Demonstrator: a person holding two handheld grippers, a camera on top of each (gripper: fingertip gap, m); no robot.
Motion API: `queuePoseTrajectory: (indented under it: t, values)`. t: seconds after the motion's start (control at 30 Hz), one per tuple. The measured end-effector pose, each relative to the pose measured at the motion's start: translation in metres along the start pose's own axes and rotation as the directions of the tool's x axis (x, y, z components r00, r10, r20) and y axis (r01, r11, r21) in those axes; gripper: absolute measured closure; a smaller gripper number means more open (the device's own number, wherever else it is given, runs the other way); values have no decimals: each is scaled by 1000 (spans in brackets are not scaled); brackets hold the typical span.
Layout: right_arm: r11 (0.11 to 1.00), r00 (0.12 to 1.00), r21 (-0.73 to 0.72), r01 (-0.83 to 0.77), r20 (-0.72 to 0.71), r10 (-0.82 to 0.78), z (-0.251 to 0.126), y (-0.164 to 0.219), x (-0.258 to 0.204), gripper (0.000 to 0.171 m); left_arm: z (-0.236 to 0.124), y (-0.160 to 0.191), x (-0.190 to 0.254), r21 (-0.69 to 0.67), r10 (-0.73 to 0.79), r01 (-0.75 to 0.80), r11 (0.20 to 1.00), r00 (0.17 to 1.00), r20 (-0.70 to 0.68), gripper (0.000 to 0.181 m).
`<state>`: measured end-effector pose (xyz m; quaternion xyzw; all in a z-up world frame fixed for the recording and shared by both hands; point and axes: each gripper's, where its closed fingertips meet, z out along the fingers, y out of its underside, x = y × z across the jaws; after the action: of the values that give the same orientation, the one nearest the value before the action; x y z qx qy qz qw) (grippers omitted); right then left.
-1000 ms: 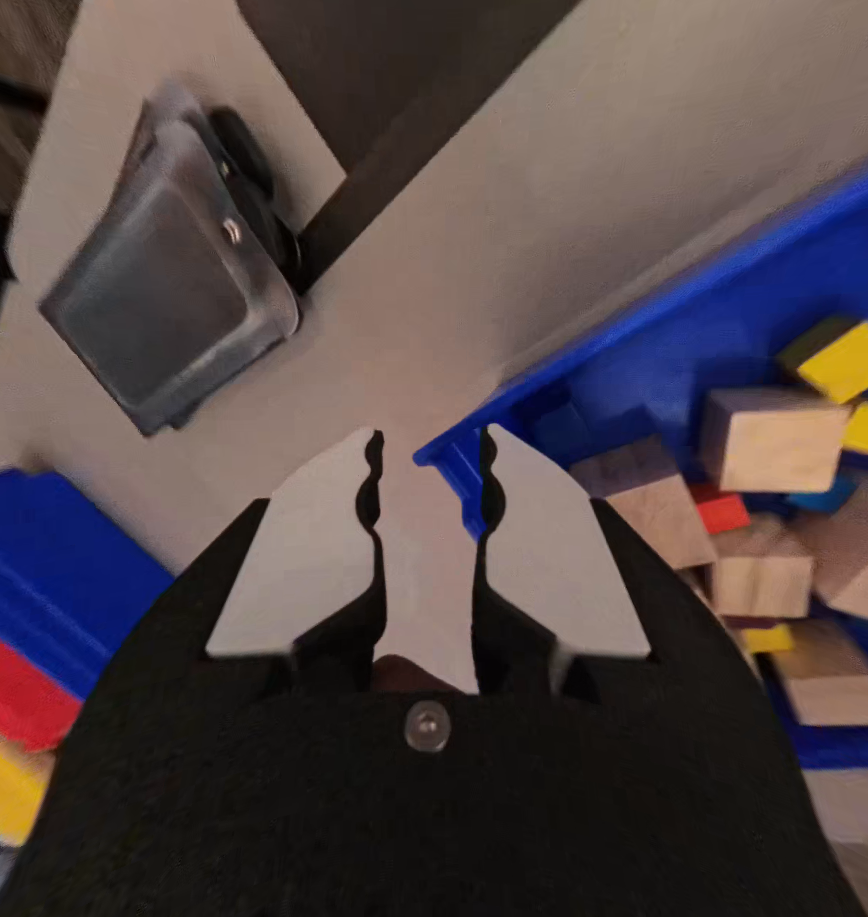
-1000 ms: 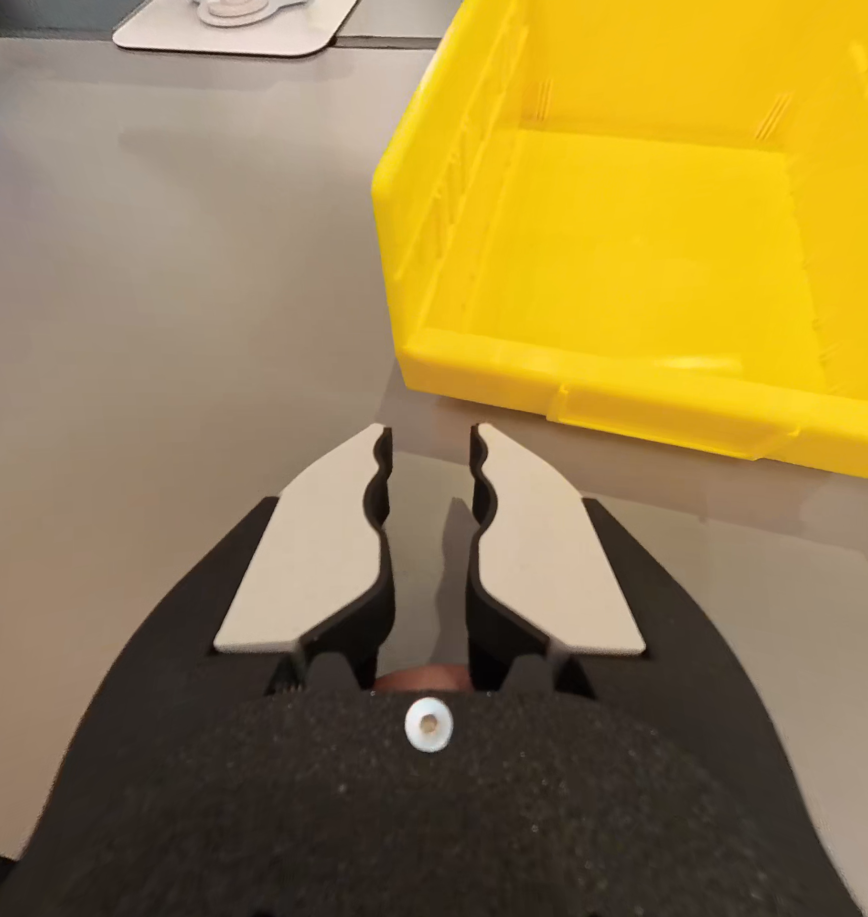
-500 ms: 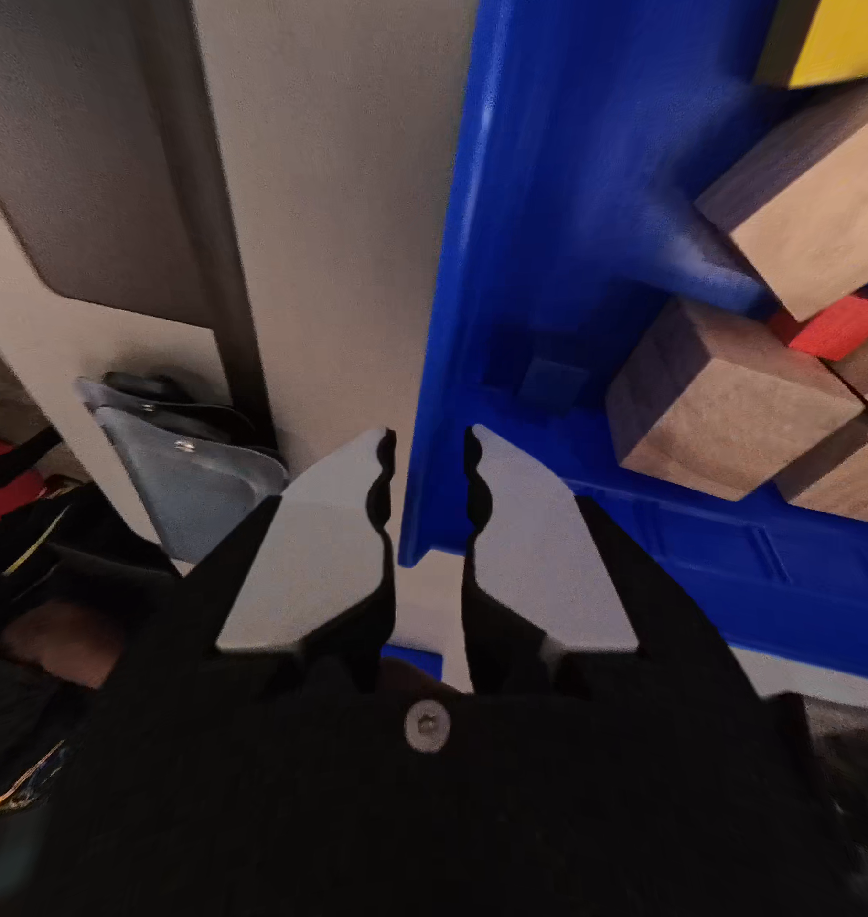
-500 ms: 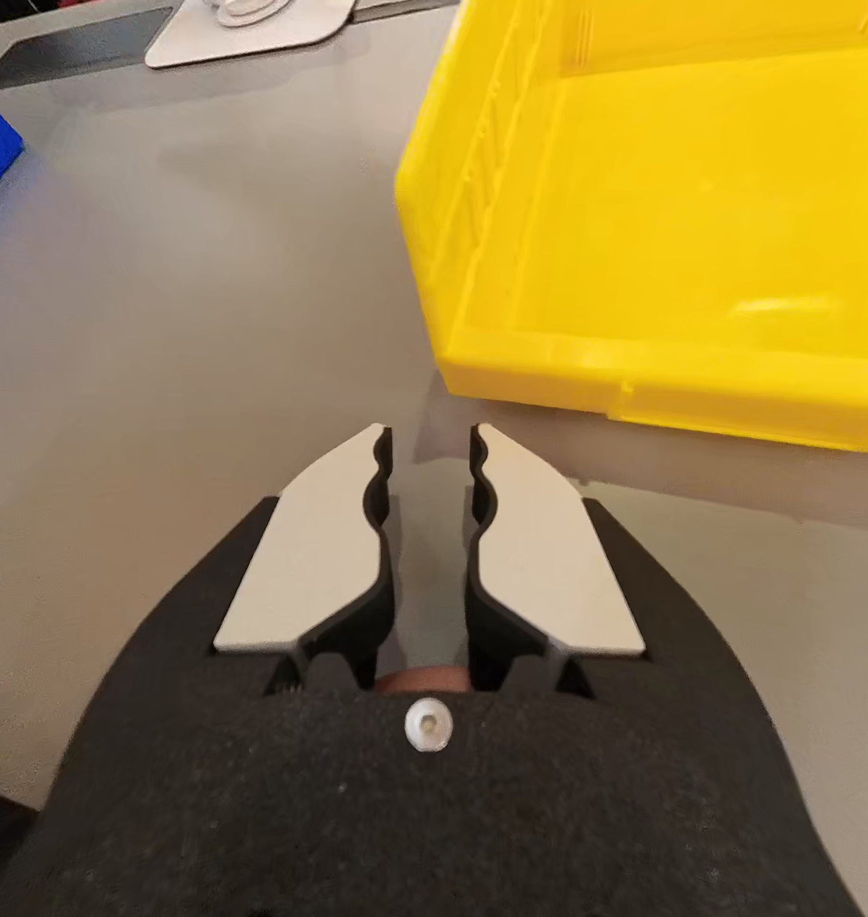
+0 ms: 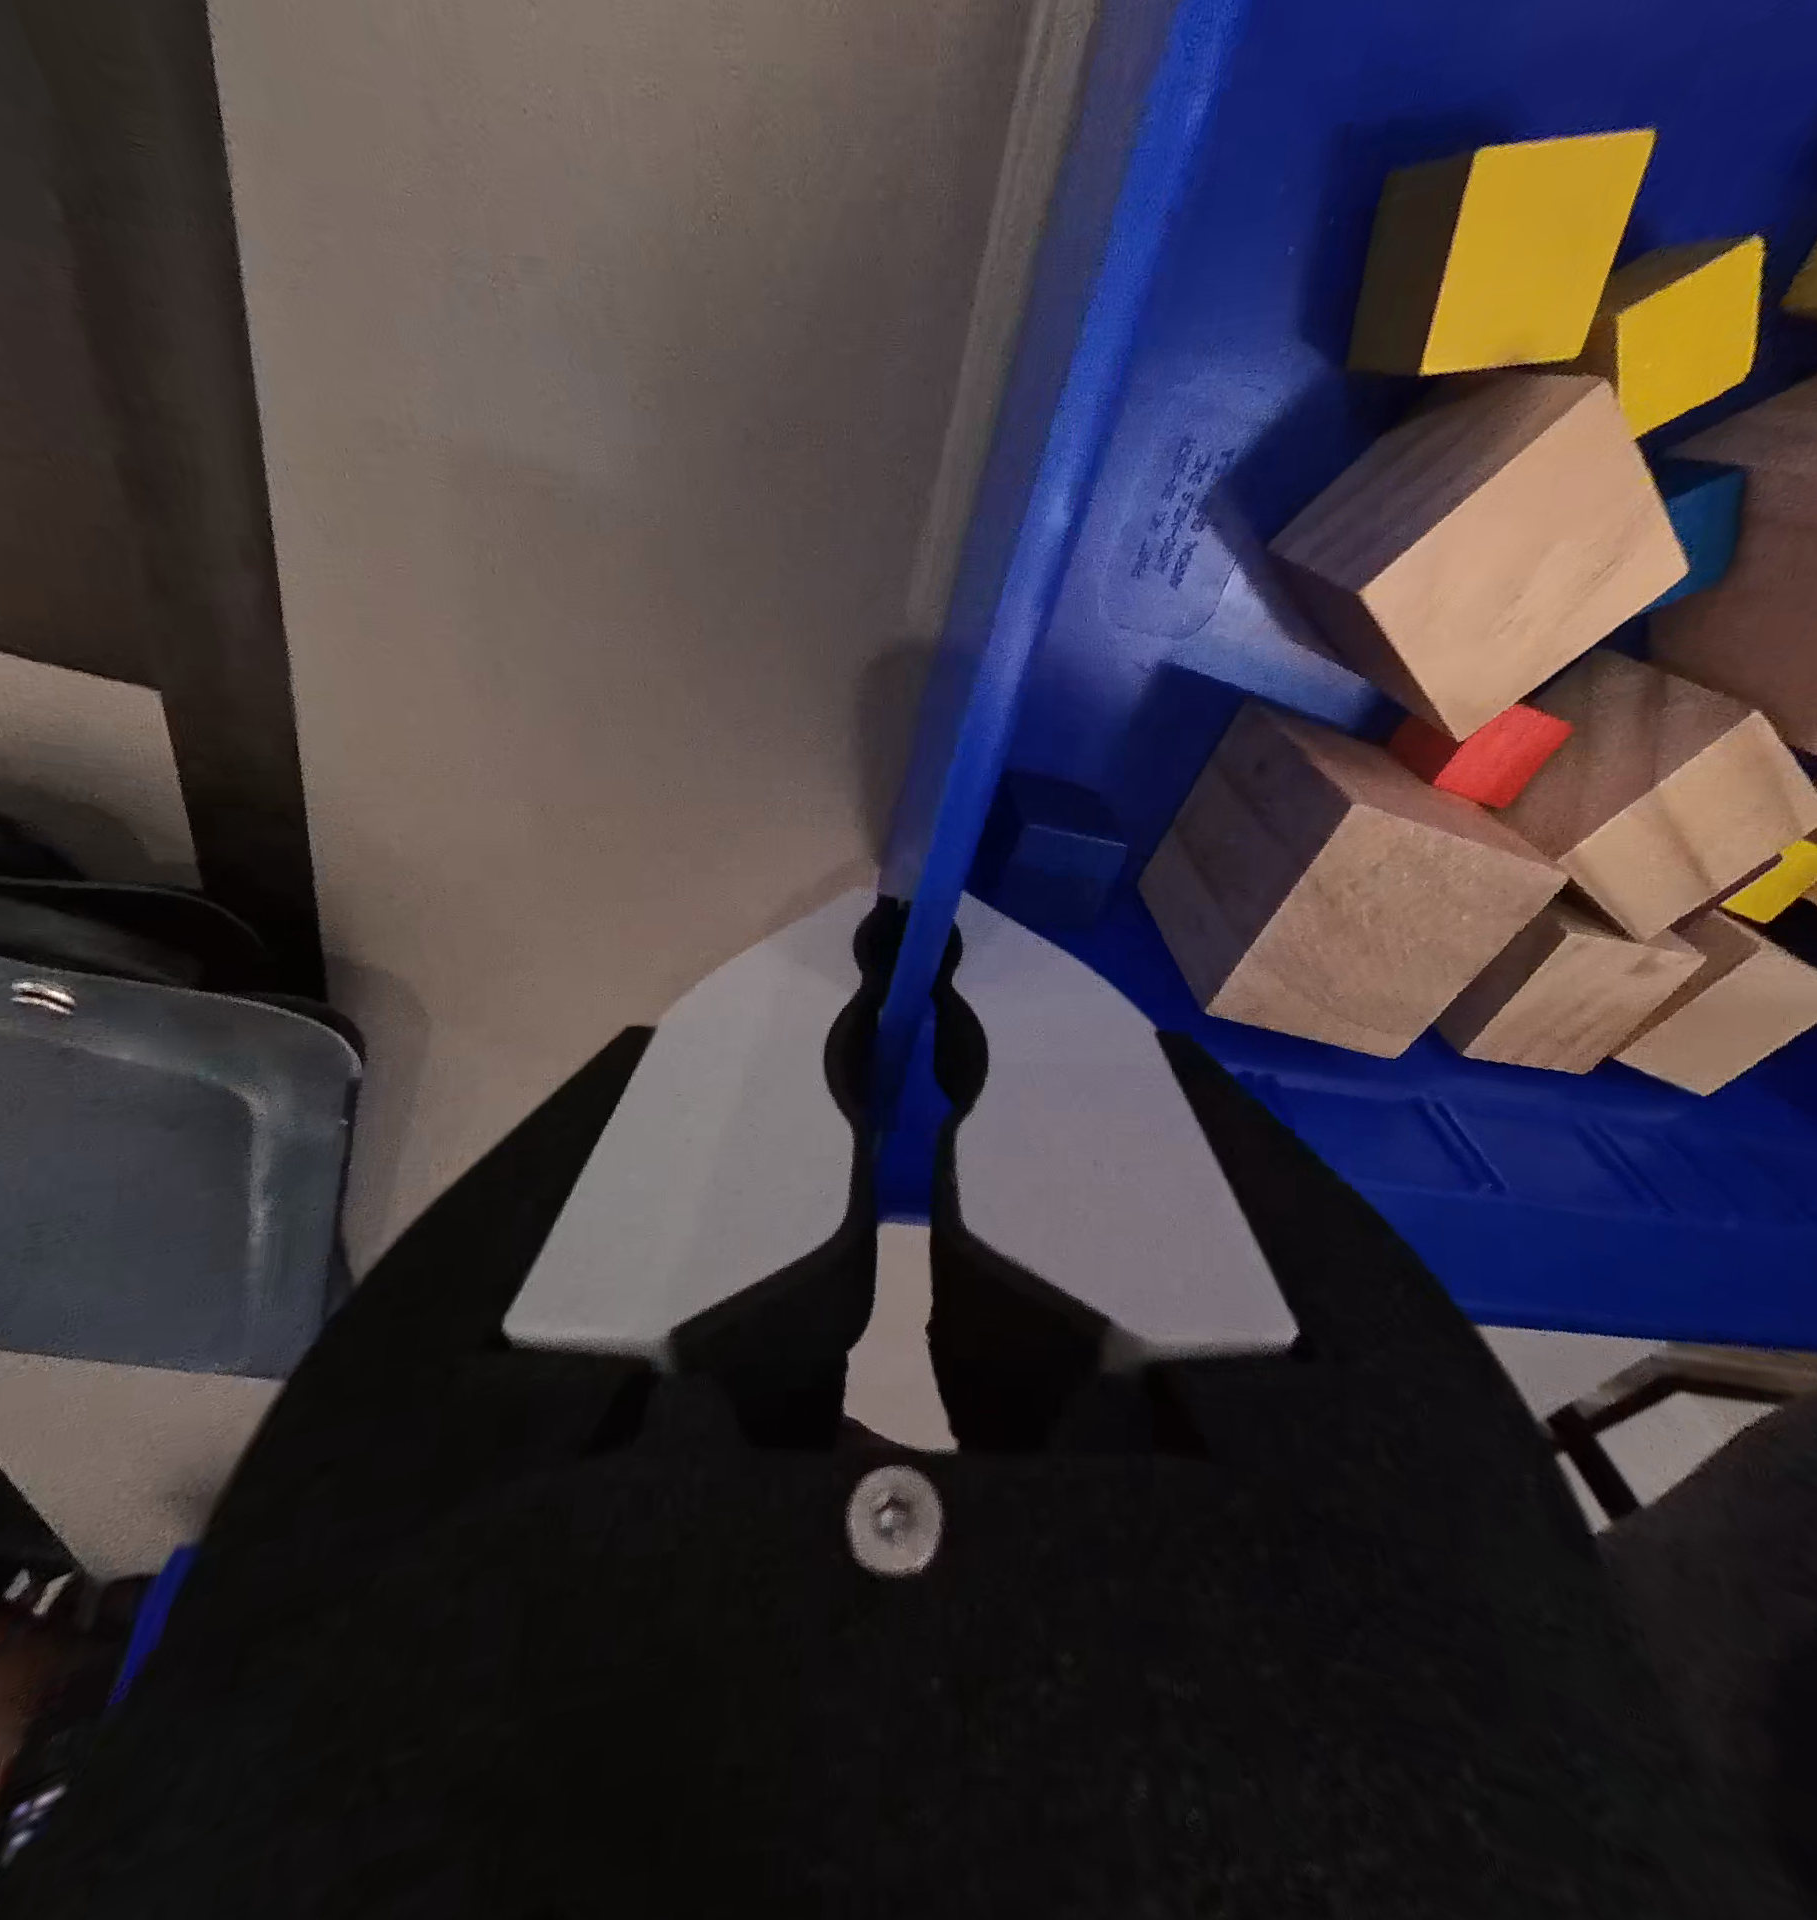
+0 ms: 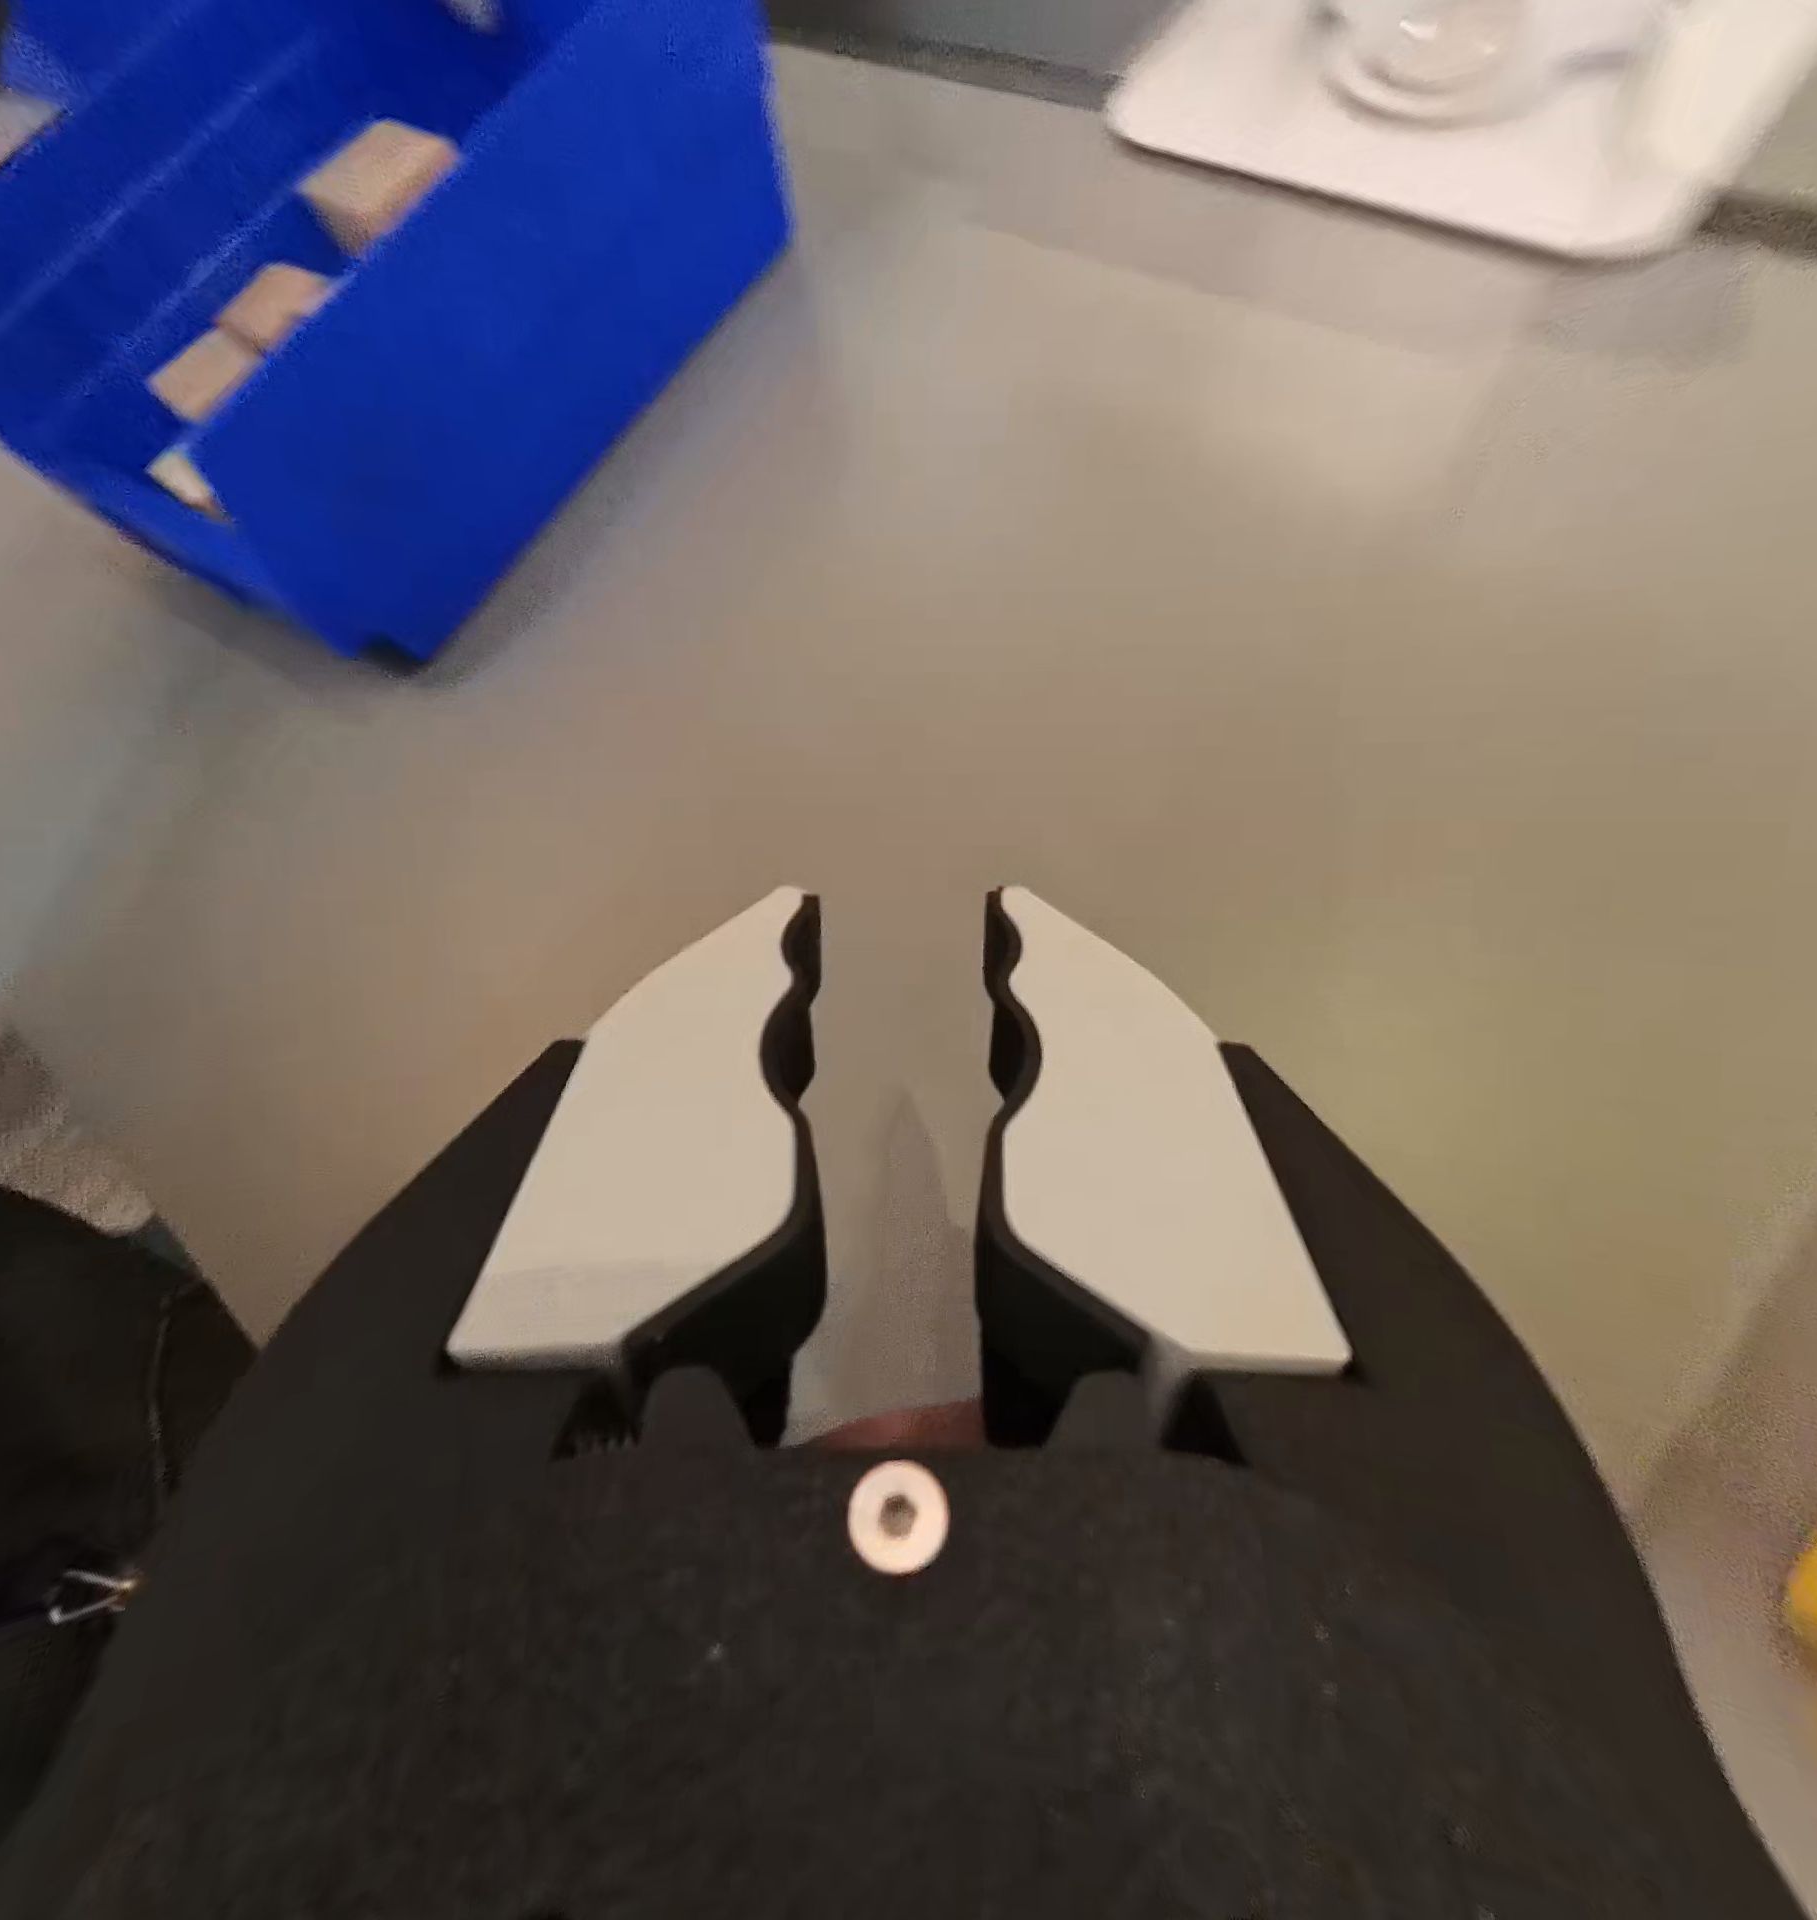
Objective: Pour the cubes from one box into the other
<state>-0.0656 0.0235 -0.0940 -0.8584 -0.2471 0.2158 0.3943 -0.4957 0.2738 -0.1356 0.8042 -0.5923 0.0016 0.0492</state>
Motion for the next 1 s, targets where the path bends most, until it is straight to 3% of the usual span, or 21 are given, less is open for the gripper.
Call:
queuePoseTrajectory:
  t: [0.1,0.17,0.23,0.3,0.37,0.5,0.53,0.57,0.6,0.8,0.9,1.0]
  values:
    - [981,976,-89,171,149,-157,36,-58,-45,137,1,7,8,-9,-47,47,999,999,21,176]
    - [958,936,-165,233,304,-175,64,-89,-88,128,2,10,16,-4,-92,92,996,996,23,176]
    - [911,903,-251,327,366,-224,100,-111,-116,128,3,13,25,1,-146,146,989,989,25,175]
    - [852,915,-360,380,281,-289,145,-129,-109,129,4,16,34,-3,-195,195,981,980,28,175]
    - [802,938,-493,338,244,-245,180,-132,-102,130,5,18,46,-8,-233,233,972,972,28,175]
    - [684,962,-678,271,175,-208,217,-114,-88,137,6,21,66,-10,-278,278,960,960,34,176]
    - [657,959,-703,272,141,-246,220,-111,-78,138,6,21,70,-6,-283,283,959,959,32,176]
    - [661,973,-715,226,137,-185,221,-109,-80,146,6,21,74,3,-292,292,957,956,28,177]
    - [665,978,-717,207,170,-120,219,-106,-86,164,7,20,78,17,-305,304,952,952,21,177]
    - [642,974,-734,222,131,-187,187,-98,-48,166,-3,-21,104,80,-328,325,942,945,18,178]
    - [668,988,-728,152,128,-86,151,-103,-19,167,-32,-60,109,117,-279,270,956,957,72,178]
    - [693,991,-710,126,59,-119,112,-109,25,167,-57,-112,119,126,-226,212,969,969,102,178]
